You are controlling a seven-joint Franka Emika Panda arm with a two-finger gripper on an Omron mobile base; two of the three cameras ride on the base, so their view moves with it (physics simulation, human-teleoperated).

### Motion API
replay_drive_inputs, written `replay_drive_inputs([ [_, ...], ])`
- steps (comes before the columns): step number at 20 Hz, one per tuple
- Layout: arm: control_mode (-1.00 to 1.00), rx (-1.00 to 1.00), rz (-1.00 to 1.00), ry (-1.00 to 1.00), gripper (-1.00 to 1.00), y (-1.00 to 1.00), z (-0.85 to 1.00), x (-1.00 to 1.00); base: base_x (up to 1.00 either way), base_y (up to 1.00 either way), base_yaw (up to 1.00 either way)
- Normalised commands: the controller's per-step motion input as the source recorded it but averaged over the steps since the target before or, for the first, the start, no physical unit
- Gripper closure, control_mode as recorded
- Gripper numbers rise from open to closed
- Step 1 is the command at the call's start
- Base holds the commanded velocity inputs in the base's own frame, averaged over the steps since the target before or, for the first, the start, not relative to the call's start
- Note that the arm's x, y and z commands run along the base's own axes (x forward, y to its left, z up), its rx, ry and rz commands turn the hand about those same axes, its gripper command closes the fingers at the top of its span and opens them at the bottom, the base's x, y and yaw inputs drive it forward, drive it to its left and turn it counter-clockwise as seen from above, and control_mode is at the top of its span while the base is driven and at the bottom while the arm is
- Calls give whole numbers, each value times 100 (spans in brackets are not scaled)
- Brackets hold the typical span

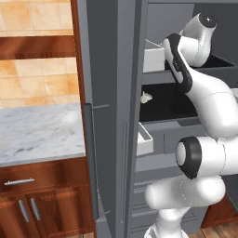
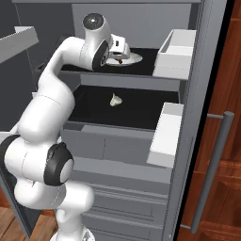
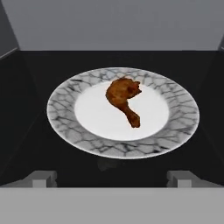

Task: Transport the chicken drumstick from the fridge to the microwave and turn on the microwave.

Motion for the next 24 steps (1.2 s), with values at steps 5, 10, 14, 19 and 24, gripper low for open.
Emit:
replay_drive_inputs([
  [5,-100,0,4,1,-100,0,-15,32,0,0,0],
  [10,-100,0,8,0,-100,0,-29,32,0,0,0],
  [14,-100,0,8,0,-100,-3,-6,37,0,0,0],
  [19,-100,0,5,-1,-100,-7,0,38,0,0,0],
  [24,-100,0,4,0,-100,-6,-4,41,0,0,0],
])
